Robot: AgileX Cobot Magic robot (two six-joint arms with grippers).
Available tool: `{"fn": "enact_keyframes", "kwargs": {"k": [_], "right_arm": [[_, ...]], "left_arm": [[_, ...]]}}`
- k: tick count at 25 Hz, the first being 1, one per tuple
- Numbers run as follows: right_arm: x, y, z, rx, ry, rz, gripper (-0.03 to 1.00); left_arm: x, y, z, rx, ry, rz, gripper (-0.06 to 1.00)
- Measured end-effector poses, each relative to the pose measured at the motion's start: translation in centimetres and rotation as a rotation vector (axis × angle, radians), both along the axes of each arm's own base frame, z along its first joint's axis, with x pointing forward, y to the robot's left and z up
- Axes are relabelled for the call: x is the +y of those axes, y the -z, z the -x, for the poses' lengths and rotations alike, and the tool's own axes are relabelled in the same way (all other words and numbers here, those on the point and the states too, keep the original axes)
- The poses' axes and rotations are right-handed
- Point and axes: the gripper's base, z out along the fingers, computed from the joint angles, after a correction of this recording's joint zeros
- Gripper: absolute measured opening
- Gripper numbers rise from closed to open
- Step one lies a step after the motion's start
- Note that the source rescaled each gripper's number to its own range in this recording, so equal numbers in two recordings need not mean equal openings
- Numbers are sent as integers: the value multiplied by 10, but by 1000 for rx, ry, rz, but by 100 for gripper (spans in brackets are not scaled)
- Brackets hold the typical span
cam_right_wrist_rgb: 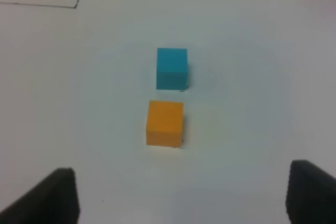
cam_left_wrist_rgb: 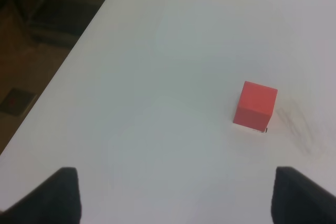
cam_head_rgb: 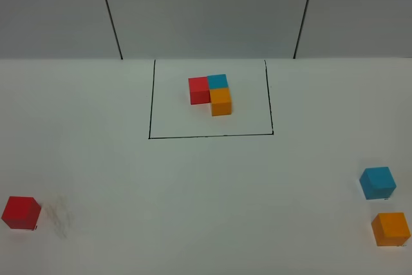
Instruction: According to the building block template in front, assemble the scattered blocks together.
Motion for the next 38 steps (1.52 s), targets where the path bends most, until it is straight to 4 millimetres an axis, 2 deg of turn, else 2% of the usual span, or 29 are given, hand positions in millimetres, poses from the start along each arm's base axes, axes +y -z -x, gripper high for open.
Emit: {"fn": "enact_keyframes", "kwargs": {"k": [18,29,38], "right_arm": [[0,0,0,0,0,0,64],[0,0,0,0,0,0,64],[0,0,0,0,0,0,64]], "left_arm": [[-1,0,0,-1,5,7,100],[-19,2,-4,23,255,0,100],[-18,1,-8,59,266,-23,100]]}}
